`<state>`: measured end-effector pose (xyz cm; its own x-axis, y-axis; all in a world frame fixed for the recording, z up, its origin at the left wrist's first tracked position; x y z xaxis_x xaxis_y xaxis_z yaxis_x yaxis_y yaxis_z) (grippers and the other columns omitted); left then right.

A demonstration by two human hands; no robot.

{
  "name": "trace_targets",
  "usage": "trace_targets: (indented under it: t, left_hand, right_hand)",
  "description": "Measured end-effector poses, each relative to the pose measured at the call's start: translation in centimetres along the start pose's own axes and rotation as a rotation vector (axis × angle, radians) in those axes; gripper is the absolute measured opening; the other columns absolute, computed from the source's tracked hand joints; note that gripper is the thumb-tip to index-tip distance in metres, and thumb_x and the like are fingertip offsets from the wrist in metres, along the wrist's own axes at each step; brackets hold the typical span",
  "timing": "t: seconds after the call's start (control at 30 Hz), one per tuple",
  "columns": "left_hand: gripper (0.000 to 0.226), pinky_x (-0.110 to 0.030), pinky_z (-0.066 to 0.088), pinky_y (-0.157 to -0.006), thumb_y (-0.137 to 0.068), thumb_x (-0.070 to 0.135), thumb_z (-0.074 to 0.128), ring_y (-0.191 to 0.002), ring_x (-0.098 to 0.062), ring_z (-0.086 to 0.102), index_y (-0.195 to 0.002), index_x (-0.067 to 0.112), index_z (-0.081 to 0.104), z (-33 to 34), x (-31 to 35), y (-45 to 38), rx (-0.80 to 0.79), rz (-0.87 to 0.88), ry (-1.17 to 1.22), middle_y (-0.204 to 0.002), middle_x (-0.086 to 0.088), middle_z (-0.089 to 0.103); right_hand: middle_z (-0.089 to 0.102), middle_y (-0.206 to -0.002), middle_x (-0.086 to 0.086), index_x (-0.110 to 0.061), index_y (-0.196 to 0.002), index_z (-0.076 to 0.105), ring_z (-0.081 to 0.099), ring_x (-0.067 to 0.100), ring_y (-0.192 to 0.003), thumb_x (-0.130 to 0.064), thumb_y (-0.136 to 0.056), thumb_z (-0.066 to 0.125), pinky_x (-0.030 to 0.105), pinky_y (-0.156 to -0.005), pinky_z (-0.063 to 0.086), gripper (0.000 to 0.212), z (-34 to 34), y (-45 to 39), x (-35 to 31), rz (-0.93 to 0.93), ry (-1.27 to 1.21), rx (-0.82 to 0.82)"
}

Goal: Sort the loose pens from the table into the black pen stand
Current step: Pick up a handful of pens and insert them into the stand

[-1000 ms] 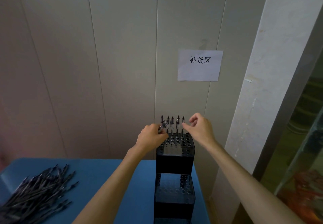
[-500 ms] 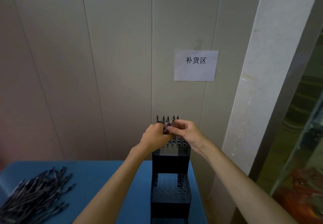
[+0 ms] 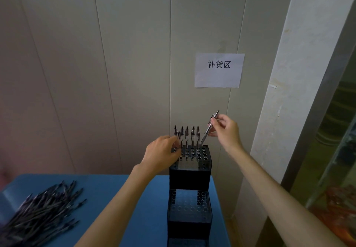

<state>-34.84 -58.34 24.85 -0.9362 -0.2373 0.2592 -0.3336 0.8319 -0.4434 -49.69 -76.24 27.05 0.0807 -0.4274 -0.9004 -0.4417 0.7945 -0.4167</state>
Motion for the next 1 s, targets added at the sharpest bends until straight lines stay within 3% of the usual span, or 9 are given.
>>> trace_targets:
  t: [0.1, 0.2, 0.5, 0.67, 0.77, 1.0]
  left_hand:
    - [0.015, -0.013, 0.028, -0.057, -0.097, 0.031, 0.057, -0.085, -0.009, 0.052, -0.107, 0.022, 0.063, 0.1, -0.2, 0.2, 0.000, 0.008, -0.012, -0.100, 0.008, 0.060]
    - [0.015, -0.018, 0.033, -0.060, -0.097, 0.032, 0.057, -0.088, -0.010, 0.054, -0.106, 0.022, 0.064, 0.1, -0.5, 0.3, -0.022, -0.003, 0.001, -0.103, 0.007, 0.063]
    - [0.010, -0.012, 0.030, -0.058, -0.096, 0.027, 0.059, -0.084, -0.007, 0.053, -0.103, 0.023, 0.065, 0.0, -0.1, 0.0, -0.014, -0.001, 0.023, -0.096, 0.012, 0.058]
    - [0.009, -0.012, 0.030, -0.058, -0.096, 0.026, 0.058, -0.083, -0.006, 0.053, -0.101, 0.023, 0.065, 0.1, -0.1, 0.2, -0.020, -0.011, 0.031, -0.097, 0.011, 0.061]
    - [0.010, -0.011, 0.031, -0.058, -0.096, 0.026, 0.058, -0.084, -0.005, 0.053, -0.101, 0.023, 0.065, 0.0, -0.1, 0.3, -0.017, -0.017, 0.027, -0.100, 0.010, 0.063]
    - [0.011, -0.021, 0.039, -0.064, -0.095, 0.027, 0.058, -0.087, -0.010, 0.058, -0.101, 0.024, 0.066, -0.4, 0.0, 1.1, -0.004, -0.079, 0.017, -0.100, 0.009, 0.064]
  right_hand:
    - [0.071, -0.092, 0.001, -0.009, -0.108, 0.064, 0.072, 0.016, -0.078, -0.015, -0.098, 0.059, 0.033, -0.065, 0.063, 0.012, -0.2, -0.6, 0.5, -0.122, 0.208, 0.020]
    - [0.069, -0.093, 0.001, -0.008, -0.113, 0.064, 0.071, 0.014, -0.074, -0.016, -0.098, 0.060, 0.035, -0.067, 0.062, 0.017, 0.0, -0.7, 0.9, -0.168, 0.313, 0.010]
    - [0.073, -0.093, 0.002, -0.009, -0.107, 0.068, 0.071, 0.014, -0.082, -0.017, -0.095, 0.063, 0.035, -0.079, 0.061, 0.015, 0.7, -0.3, 1.7, -0.199, 0.437, -0.080]
    - [0.074, -0.098, 0.007, -0.006, -0.103, 0.069, 0.070, 0.017, -0.086, -0.016, -0.093, 0.066, 0.024, -0.082, 0.056, 0.014, 1.0, 0.0, 2.3, -0.159, 0.605, -0.259]
    - [0.074, -0.098, 0.008, -0.004, -0.101, 0.069, 0.067, 0.013, -0.084, -0.015, -0.094, 0.065, 0.019, -0.079, 0.052, 0.014, 0.8, 0.7, 3.2, -0.143, 0.620, -0.247]
    - [0.074, -0.102, 0.002, -0.008, -0.113, 0.070, 0.067, 0.011, -0.088, -0.022, -0.090, 0.073, 0.031, -0.089, 0.057, 0.027, 0.3, 1.7, 4.1, -0.087, 0.682, -0.216]
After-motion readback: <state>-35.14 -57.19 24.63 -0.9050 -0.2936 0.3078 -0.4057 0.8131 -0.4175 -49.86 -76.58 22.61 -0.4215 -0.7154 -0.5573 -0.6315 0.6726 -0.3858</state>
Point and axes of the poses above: each hand's wrist, its own y-axis away from the middle knuckle, its own z-axis out of the palm, x = y × z, the point moved 1 cm from there along -y, towards the middle knuckle
